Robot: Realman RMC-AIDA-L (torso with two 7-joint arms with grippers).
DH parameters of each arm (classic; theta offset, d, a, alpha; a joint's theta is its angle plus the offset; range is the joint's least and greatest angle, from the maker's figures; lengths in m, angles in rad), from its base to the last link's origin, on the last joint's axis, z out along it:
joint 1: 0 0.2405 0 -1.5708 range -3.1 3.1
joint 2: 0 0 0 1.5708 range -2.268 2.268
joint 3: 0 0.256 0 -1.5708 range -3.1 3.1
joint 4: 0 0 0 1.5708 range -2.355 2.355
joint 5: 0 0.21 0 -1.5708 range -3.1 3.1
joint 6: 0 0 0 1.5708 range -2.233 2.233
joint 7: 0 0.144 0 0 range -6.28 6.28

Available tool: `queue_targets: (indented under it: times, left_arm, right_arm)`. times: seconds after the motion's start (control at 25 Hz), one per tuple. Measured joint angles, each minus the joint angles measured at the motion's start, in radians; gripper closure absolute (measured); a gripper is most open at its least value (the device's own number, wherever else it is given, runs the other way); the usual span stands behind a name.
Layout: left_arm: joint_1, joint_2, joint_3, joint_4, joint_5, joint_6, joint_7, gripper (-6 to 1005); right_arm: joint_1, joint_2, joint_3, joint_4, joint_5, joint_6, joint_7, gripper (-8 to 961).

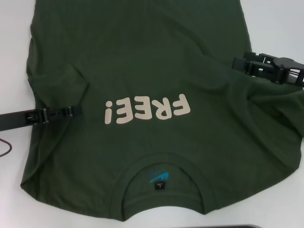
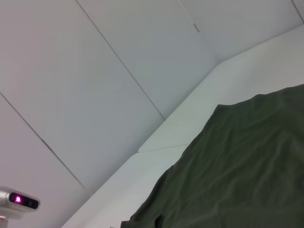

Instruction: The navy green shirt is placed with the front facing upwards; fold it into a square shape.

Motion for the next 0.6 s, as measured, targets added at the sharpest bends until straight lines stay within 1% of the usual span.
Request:
queue_targets:
  times: [0.2,0.36,0.44,0.6]
  left_arm:
    - [-0.008,-0.002,0.000,-0.004,-0.007,0.034,0.002,357]
    - [-0.010,-0.003,-0.002,-0.014,-0.010,0.035,0.007,357]
    - [-0.010,0.003,-0.008,-0.016,-0.008,0.028,0.011,357]
    - [0.004,0.021,-0.013,-0.038,-0.010,0.008,0.013,356]
  right_arm:
    - [-0.001,0.000,0.000,0.002,0.000,0.000,0.000,40]
    - [-0.001,0.000,0.000,0.003,0.000,-0.001,-0.001,40]
    - [-0.001,0.000,0.000,0.003,0.000,-0.001,-0.001,40]
    - [-0.001,0.000,0.000,0.004,0.000,-0.001,-0.001,40]
